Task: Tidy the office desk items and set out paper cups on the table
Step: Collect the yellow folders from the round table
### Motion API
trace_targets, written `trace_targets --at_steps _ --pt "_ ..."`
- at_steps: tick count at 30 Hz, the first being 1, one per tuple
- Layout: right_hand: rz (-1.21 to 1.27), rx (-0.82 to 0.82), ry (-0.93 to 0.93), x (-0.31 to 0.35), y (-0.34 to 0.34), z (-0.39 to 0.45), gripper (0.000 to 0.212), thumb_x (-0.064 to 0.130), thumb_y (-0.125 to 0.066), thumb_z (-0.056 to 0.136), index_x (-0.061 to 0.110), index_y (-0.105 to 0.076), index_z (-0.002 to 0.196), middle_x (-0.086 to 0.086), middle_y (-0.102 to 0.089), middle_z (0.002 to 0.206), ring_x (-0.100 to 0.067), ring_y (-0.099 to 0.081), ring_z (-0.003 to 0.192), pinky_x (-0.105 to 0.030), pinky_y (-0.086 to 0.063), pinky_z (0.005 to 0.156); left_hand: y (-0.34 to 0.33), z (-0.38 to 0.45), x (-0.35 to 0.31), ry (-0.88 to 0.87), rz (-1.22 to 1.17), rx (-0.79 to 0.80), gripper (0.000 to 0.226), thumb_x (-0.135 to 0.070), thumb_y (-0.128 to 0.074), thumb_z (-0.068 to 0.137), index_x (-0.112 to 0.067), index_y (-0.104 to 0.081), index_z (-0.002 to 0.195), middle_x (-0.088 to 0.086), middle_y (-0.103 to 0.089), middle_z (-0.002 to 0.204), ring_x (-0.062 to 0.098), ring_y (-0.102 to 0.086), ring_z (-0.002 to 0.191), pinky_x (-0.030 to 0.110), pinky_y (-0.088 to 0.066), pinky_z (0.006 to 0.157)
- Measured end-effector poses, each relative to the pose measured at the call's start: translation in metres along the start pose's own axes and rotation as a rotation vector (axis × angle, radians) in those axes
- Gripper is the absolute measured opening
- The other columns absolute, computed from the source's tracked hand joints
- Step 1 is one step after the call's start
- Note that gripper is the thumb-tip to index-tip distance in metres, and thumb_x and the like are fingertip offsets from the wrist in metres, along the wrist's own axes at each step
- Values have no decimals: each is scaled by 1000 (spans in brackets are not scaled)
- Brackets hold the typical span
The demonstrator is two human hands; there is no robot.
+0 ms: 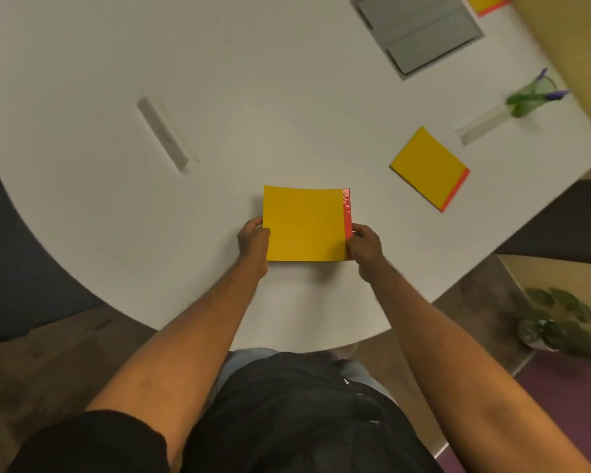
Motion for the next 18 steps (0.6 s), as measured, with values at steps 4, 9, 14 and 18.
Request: trace_targets --at_steps 4,9,14,18 --pt "27 8 1 -21 50 7 39 3 -47 100 6 -56 138 -13 -59 137 -30 -58 122 -46 -54 99 -47 -24 7 -39 34 65 42 2 -51 96 -11 -61 135 7 -67 108 13 -64 77 25 -54 60" --pt "82 77 55 -45 116 26 33 5 -50 99 6 -60 131 -13 -62 133 -32 -60 121 -50 -54 101 -107 -55 26 -92 45 90 44 3 -50 97 -11 -58 138 11 -66 118 22 -66 88 37 -58 77" --pt "190 139 86 -75 193 49 20 8 -50 101 10 -61 118 -16 -65 124 -35 -64 115 -44 -57 91 -178 -81 58 -92 67 111 46 3 -48 99 -9 -52 144 17 -62 134 32 -63 110 51 -53 99" --pt "210 142 102 -92 254 64 14 13 -51 102 13 -60 113 -15 -66 121 -34 -65 112 -46 -57 94 -235 -104 72 -103 81 134 46 2 -47 100 -10 -52 144 15 -61 137 33 -63 113 49 -53 98"
Point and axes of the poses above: each hand's wrist, its own z-axis towards the middle knuckle, its own y-axis out of the back of the hand, x = y × z, the point moved 8 cm from there along z, towards the middle knuckle
